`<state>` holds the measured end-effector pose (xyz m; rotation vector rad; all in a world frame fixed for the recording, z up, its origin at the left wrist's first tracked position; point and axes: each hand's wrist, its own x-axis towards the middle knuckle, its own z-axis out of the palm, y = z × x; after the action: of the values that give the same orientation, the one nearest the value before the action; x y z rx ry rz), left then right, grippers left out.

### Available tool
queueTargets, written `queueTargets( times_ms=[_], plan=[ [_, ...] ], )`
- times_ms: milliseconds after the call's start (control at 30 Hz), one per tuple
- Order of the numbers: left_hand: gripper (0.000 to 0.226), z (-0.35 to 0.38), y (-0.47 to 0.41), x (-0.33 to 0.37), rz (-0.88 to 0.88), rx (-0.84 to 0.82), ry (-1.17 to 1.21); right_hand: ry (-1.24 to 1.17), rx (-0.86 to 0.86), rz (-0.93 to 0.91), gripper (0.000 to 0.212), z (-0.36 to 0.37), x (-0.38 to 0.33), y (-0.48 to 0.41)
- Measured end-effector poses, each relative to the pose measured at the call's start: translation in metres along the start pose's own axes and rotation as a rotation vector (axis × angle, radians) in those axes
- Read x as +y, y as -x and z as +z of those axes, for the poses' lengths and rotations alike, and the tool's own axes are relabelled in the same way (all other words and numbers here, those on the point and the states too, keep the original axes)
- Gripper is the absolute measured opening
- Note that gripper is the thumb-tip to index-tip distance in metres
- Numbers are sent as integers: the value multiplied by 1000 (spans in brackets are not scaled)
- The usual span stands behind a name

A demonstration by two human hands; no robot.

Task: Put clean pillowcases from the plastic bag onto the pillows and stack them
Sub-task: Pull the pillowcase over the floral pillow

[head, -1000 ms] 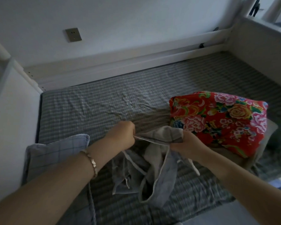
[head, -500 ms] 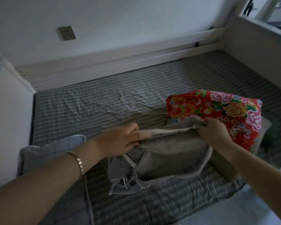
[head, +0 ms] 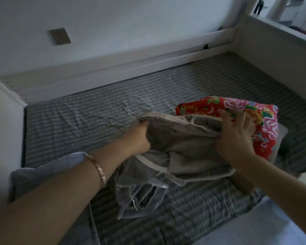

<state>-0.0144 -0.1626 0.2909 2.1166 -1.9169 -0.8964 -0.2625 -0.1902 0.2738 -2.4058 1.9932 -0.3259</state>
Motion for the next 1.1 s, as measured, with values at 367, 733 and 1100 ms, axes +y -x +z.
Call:
queueTargets(
  times_ms=[367, 733, 1100],
  plan=[
    [53, 1, -6, 22, 135, 166, -209, -36, -611, -524, 88, 118, -62, 27],
    [48, 21, -56, 0, -100, 177, -761, 217, -804, -242, 93, 129, -10, 9],
    [38, 183, -212, 58, -294, -89, -524, -50, -583, -173, 37, 207, 191, -125]
  ],
)
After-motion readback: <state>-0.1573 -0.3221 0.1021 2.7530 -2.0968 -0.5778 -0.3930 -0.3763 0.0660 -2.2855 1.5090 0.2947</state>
